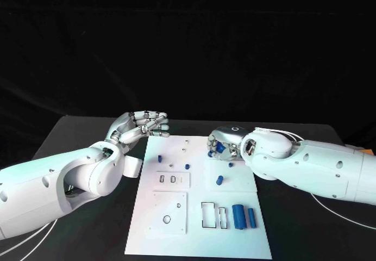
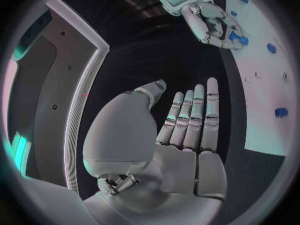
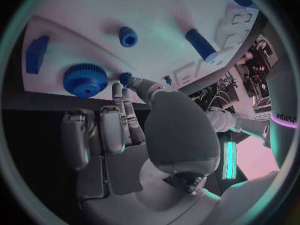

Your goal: Assemble the parts on the task board

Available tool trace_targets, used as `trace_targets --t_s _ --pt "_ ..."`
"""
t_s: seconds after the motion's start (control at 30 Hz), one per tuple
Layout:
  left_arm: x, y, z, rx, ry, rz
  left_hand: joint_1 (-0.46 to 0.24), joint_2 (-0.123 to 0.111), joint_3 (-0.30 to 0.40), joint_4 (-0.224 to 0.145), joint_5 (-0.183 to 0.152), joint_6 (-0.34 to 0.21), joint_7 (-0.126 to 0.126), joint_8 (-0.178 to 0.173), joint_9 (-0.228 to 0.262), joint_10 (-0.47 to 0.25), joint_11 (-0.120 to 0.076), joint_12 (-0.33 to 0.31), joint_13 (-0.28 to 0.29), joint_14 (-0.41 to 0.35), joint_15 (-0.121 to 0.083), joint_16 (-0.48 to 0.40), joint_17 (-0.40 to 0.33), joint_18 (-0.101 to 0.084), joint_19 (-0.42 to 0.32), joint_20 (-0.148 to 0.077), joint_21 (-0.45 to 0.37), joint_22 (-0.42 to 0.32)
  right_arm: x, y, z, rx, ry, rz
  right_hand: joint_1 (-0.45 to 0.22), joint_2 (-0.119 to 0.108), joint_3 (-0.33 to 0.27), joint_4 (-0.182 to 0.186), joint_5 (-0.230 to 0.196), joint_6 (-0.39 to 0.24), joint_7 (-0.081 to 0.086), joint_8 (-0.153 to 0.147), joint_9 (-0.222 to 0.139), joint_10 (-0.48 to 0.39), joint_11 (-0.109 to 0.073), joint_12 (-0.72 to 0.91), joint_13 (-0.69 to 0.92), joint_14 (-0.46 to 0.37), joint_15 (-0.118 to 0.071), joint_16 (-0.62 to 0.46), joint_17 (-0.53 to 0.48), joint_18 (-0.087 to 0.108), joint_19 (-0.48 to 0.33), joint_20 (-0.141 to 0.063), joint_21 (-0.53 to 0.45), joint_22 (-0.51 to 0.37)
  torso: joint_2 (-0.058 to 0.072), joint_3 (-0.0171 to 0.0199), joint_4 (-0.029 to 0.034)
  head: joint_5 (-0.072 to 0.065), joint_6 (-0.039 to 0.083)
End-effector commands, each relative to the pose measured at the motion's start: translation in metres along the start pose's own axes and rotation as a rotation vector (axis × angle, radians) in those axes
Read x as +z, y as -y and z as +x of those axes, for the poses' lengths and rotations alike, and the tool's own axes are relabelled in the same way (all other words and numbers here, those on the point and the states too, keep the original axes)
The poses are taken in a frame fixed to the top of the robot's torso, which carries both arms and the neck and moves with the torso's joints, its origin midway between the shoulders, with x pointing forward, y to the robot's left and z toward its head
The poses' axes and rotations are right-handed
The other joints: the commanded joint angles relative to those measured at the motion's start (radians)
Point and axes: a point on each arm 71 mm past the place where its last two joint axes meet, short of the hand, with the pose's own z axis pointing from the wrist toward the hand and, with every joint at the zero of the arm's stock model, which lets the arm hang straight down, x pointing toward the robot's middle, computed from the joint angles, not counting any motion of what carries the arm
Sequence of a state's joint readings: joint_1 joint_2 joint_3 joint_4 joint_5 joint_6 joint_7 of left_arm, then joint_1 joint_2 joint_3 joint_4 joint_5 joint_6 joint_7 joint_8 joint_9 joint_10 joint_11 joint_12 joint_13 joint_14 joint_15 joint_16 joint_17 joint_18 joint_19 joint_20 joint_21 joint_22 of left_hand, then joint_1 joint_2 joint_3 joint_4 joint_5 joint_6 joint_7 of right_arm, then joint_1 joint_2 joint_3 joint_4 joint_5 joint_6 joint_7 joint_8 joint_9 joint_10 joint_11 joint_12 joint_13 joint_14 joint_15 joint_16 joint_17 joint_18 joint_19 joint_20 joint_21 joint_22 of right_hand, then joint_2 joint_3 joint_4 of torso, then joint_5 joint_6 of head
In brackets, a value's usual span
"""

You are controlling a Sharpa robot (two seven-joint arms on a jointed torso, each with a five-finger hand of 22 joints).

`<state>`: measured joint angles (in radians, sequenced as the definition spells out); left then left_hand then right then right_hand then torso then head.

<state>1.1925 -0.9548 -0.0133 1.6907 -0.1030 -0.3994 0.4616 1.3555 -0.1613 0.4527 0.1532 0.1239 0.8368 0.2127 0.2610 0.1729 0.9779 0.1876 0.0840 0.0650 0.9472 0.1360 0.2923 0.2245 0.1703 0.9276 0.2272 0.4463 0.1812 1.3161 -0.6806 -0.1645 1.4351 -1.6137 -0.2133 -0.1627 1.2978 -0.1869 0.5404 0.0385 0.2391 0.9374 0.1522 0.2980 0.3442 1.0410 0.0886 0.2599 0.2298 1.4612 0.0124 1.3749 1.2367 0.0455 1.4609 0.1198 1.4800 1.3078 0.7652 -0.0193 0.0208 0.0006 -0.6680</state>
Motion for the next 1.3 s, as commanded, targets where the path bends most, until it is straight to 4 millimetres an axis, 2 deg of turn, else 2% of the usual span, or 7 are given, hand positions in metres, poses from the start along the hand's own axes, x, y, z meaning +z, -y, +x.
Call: trace_targets --t_s 0.03,0.63,0.77,0.87,0.93,1.03,1.3 --pt "0.001 0.001 0.002 -0.012 -0.013 0.003 -0.01 0.004 -0.004 0.001 -0.004 -0.009 0.029 -0.005 0.0 -0.006 0.003 -0.005 -0.001 -0.001 0.004 -0.005 0.002 0.009 0.002 0.001 0.003 0.001 0.001 -0.001 0.002 -0.018 -0.019 0.002 0.009 0.003 0.007 0.0 -0.015 0.009 -0.001 0.003 0.002 0.006 0.002 0.004 0.0 0.047 -0.001 0.006 0.0 -0.013 0.025 -0.004 0.006 0.115 0.001 0.0003 0.0013 0.0 -0.001" --pt "0.001 0.001 0.001 -0.019 -0.01 0.001 -0.011 0.006 -0.003 0.001 -0.004 -0.011 0.03 -0.005 -0.001 -0.007 0.003 -0.007 -0.001 -0.001 0.004 -0.006 0.003 0.009 0.0 0.002 0.004 0.002 0.003 0.0 0.006 -0.02 -0.023 0.013 -0.006 -0.007 0.011 0.008 -0.042 0.003 0.001 -0.003 0.005 0.005 0.004 0.0 -0.003 0.044 0.0 0.005 -0.01 -0.01 0.015 -0.003 -0.002 0.102 0.005 -0.0009 0.0004 0.0 -0.008" --pt "0.001 0.001 0.001 -0.022 -0.008 0.0 -0.011 0.006 -0.003 0.001 -0.004 -0.011 0.03 -0.005 -0.001 -0.007 0.003 -0.007 -0.001 -0.001 0.004 -0.006 0.003 0.009 0.0 0.002 0.004 0.002 0.002 0.0 0.006 -0.016 -0.011 0.013 -0.004 0.0 0.018 0.009 -0.034 0.009 -0.001 0.0 0.009 0.009 0.003 0.002 -0.002 0.043 -0.001 0.006 -0.01 -0.01 0.016 -0.002 -0.001 0.105 0.005 -0.0008 -0.0008 0.004 -0.012" --pt "0.002 0.001 0.0 -0.023 -0.006 -0.002 -0.012 0.007 -0.004 0.002 -0.004 -0.011 0.03 -0.006 -0.001 -0.008 0.004 -0.008 -0.001 -0.001 0.005 -0.006 0.003 0.009 0.0 0.002 0.004 0.002 0.002 0.0 0.004 -0.005 0.011 0.012 0.001 0.011 0.027 0.008 -0.015 0.034 -0.01 0.015 0.021 0.027 -0.005 0.013 0.002 0.044 -0.007 0.01 -0.009 -0.011 0.019 -0.006 0.004 0.113 0.004 0.0002 -0.001 0.004 -0.013" --pt "0.002 0.001 0.0 -0.024 -0.004 -0.003 -0.012 0.007 -0.004 0.002 -0.004 -0.011 0.03 -0.006 -0.001 -0.008 0.004 -0.008 -0.001 -0.001 0.005 -0.006 0.003 0.009 0.0 0.002 0.004 0.002 0.001 0.001 0.003 0.005 0.032 0.011 0.001 0.017 0.028 0.006 0.013 0.057 -0.021 0.032 0.036 0.046 -0.014 0.023 0.007 0.044 -0.014 0.013 -0.009 -0.013 0.024 -0.012 0.009 0.122 0.004 0.0002 0.0003 0.004 -0.012" --pt "0.002 0.001 -0.001 -0.024 -0.001 -0.004 -0.013 0.008 -0.003 0.003 -0.004 -0.012 0.031 -0.006 -0.001 -0.009 0.004 -0.009 -0.001 -0.001 0.005 -0.006 0.004 0.009 0.0 0.002 0.005 0.002 -0.001 0.001 0.0 0.017 0.068 0.016 0.001 0.027 0.029 0.006 0.028 0.062 -0.026 0.041 0.048 0.059 -0.02 0.03 0.011 0.044 -0.019 0.014 -0.01 -0.014 0.026 -0.017 0.011 0.126 0.004 -0.0002 0.0005 0.004 -0.01" --pt "0.002 0.0 -0.004 -0.025 0.008 -0.008 -0.015 0.009 -0.004 0.003 -0.004 -0.015 0.033 -0.008 -0.001 -0.013 0.006 -0.012 -0.001 -0.001 0.006 -0.007 0.006 0.009 -0.001 0.002 0.006 0.002 -0.004 -0.001 -0.008 0.04 0.161 0.027 -0.001 0.03 0.028 0.006 0.02 0.062 -0.027 0.043 0.054 0.06 -0.022 0.032 0.012 0.044 -0.02 0.013 -0.013 -0.012 0.022 -0.019 0.008 0.121 0.004 -0.0004 -0.0015 0.005 -0.001"
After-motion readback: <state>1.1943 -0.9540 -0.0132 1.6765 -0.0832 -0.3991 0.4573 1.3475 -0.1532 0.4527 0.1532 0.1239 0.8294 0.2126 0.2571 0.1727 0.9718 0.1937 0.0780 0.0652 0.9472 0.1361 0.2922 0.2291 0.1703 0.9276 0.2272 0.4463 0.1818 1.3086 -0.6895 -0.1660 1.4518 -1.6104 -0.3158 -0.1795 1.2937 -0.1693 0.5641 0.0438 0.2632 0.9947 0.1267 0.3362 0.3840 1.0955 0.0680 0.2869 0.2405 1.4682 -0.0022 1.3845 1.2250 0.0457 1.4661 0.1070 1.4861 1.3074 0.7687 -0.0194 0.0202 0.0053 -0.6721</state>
